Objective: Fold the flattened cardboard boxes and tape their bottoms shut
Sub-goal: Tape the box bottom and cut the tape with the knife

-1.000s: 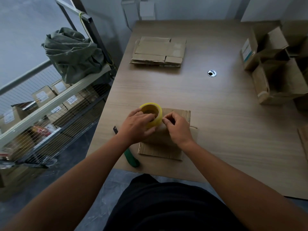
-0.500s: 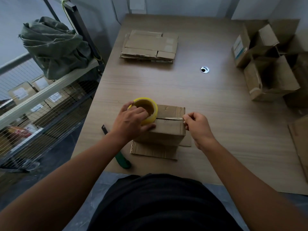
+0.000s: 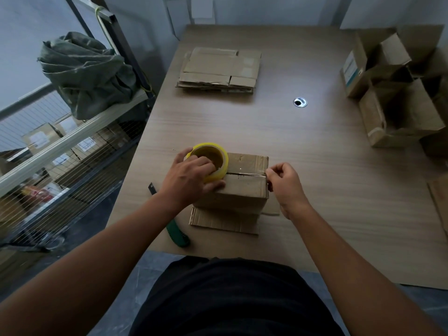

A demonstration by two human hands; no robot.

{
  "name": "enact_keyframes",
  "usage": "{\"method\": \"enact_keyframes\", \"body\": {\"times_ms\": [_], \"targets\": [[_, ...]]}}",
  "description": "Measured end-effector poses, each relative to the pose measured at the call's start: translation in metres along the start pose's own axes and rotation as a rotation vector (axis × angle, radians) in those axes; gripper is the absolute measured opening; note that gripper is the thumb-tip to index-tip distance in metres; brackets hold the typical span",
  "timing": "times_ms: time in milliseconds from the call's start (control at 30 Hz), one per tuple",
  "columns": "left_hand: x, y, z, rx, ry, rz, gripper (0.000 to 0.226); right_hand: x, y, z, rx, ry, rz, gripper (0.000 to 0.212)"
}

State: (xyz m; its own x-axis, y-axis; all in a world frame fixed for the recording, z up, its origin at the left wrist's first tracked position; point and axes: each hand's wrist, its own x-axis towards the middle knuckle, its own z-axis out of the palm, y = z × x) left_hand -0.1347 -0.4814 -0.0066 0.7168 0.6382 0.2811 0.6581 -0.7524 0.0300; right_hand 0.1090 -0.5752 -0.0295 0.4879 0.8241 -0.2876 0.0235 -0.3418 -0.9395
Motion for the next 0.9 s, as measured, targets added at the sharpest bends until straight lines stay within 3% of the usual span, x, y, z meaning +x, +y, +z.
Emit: {"method": "enact_keyframes", "body": {"times_ms": [100,167,400,500,567,633,667,733,800,900], "targets": [[0.0,0.001,-0.001,-0.001,-0.017,-0.002,0.053,0.004,0.002,0.001,-0.051,-0.085,-0.026,0.006],[0.001,0.001,-0.002,-0.008,-0.025,0.0,0.054,0.003,0.009,0.005,-0.104,-0.147,-0.029,0.018],[0.0,0.001,0.001,-0.055,-0.027,-0.025,0.058,0.007,0.051,0.018,0.215,-0.221,0.075,0.043],[0.001,0.002,-0.002,-0.057,-0.04,-0.04,0.059,0.005,0.045,0.019,0.229,-0.192,0.099,0.053],[0.002,0.003,-0.005,-0.046,-0.06,-0.046,0.059,0.005,0.023,0.016,0.088,-0.049,0.071,0.058],[0.003,0.004,-0.007,-0.031,-0.068,-0.043,0.057,0.003,-0.003,0.014,-0.138,0.115,-0.075,0.057],[0.004,0.004,-0.008,-0.027,-0.076,-0.041,0.055,0.002,-0.015,0.017,-0.243,0.108,-0.225,0.057],[0.004,0.004,-0.01,-0.023,-0.098,-0.037,0.054,0.0,-0.029,0.031,-0.576,-0.085,-0.481,0.059],[0.006,0.003,-0.014,-0.011,-0.095,-0.01,0.055,0.001,-0.02,0.045,-0.925,-0.223,-0.508,0.058],[0.015,-0.003,-0.02,0.006,-0.055,0.103,0.047,0.0,-0.018,0.046,-1.024,-0.187,-0.445,0.067]]}}
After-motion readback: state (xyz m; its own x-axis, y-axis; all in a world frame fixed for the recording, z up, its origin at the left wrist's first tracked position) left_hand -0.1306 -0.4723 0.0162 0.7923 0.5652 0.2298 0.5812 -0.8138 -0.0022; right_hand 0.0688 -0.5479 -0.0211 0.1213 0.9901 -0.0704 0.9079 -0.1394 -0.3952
